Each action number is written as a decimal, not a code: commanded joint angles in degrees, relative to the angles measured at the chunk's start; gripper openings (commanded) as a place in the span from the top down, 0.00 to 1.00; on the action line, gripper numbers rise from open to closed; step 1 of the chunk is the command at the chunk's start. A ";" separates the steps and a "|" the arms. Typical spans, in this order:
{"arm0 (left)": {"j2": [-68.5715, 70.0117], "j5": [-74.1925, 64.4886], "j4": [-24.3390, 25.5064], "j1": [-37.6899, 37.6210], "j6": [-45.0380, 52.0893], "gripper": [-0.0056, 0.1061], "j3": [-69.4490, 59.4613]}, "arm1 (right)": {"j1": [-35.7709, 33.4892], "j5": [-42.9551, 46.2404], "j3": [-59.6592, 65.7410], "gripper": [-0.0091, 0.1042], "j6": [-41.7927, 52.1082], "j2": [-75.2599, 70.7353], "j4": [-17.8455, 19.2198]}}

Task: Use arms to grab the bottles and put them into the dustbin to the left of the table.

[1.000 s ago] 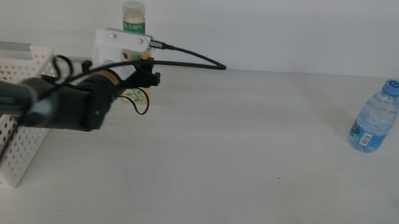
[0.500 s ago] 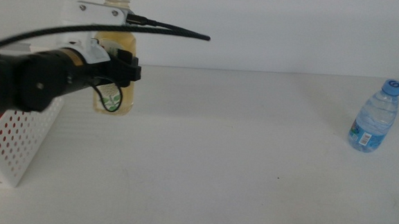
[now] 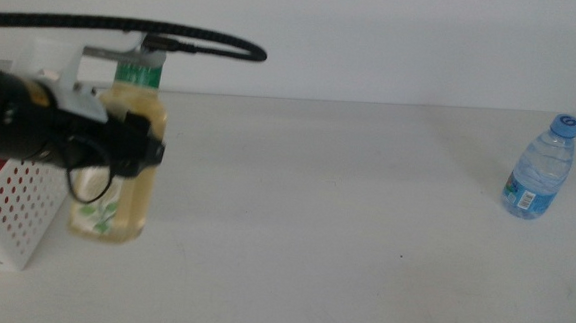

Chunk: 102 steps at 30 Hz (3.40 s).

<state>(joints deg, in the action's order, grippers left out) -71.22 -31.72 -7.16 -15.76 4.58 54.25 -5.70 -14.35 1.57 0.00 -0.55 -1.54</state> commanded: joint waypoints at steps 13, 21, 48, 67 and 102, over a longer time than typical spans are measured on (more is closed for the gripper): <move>-2.58 -27.42 4.42 10.85 0.34 0.99 21.08 | 0.30 4.16 -0.40 0.22 0.47 -1.59 0.37; -9.80 -37.16 3.21 21.06 8.77 0.99 31.95 | 0.30 4.16 -0.40 0.22 0.47 -1.59 0.37; -35.31 -41.25 2.53 33.71 17.98 0.99 46.77 | 0.30 4.16 -0.40 0.22 0.47 -1.59 0.37; -40.41 -39.71 4.22 33.71 17.74 0.92 46.77 | 0.30 4.16 -0.40 0.22 0.47 -1.59 0.37; -21.51 -42.93 -18.49 33.49 20.44 0.14 46.59 | 0.30 4.16 -0.40 0.22 0.47 -1.59 0.37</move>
<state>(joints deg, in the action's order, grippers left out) -97.67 -71.18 -19.67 17.94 22.45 101.26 -5.70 -14.35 1.57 0.00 -0.55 -1.54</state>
